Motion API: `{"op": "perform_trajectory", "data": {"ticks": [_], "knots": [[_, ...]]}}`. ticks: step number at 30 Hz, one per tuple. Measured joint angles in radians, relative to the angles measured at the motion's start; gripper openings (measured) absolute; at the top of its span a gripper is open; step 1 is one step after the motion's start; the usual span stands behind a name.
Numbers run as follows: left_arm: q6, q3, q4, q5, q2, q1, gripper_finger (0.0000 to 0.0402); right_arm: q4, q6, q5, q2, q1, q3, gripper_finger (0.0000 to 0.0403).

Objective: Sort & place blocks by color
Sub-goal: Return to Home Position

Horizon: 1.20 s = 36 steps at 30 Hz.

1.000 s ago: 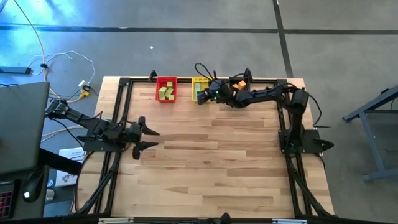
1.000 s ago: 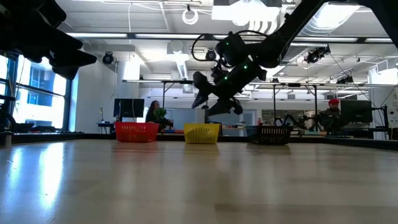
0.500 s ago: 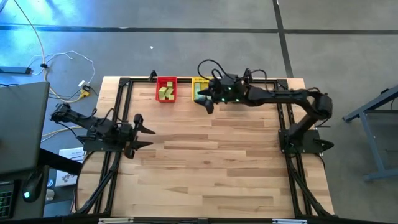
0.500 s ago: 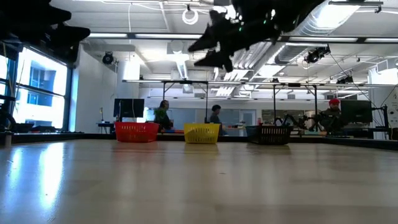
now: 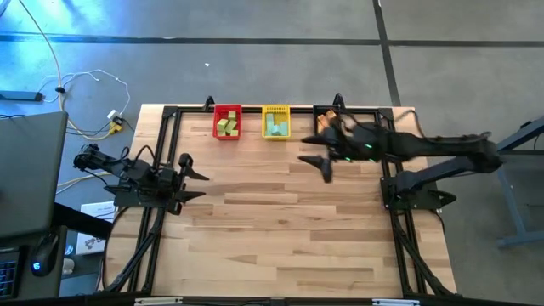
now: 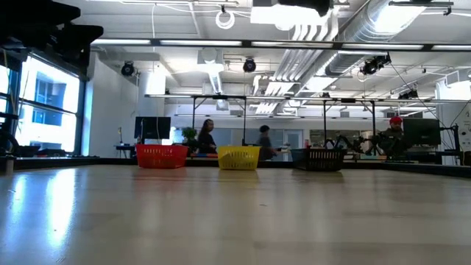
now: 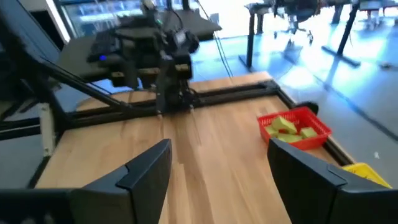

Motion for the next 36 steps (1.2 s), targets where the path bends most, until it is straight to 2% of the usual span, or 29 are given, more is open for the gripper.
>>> {"op": "perform_trajectory", "data": {"ticks": [8, 15, 23, 31, 36], "knots": [[-0.039, -0.001, 0.025, 0.013, 0.000, 0.000, 0.0204, 0.106, 0.043, 0.200, -0.265, 0.193, -0.261, 0.0251], [-0.051, -0.001, 0.057, 0.067, 0.000, 0.000, 0.0204, 0.235, 0.119, 0.331, -0.440, 0.284, -0.533, 0.0251], [-0.050, -0.001, 0.052, 0.070, 0.000, 0.000, 0.0204, 0.383, 0.134, 0.334, -0.566, 0.316, -0.781, 0.0251], [0.045, -0.001, 0.046, 0.066, 0.000, 0.000, 0.0204, 0.390, 0.183, 0.329, -0.720, 0.316, -0.933, 0.0251], [0.097, -0.001, 0.046, -0.001, 0.000, 0.000, 0.0204, 0.371, 0.165, 0.329, -0.829, 0.316, -0.983, 0.0251]]}}
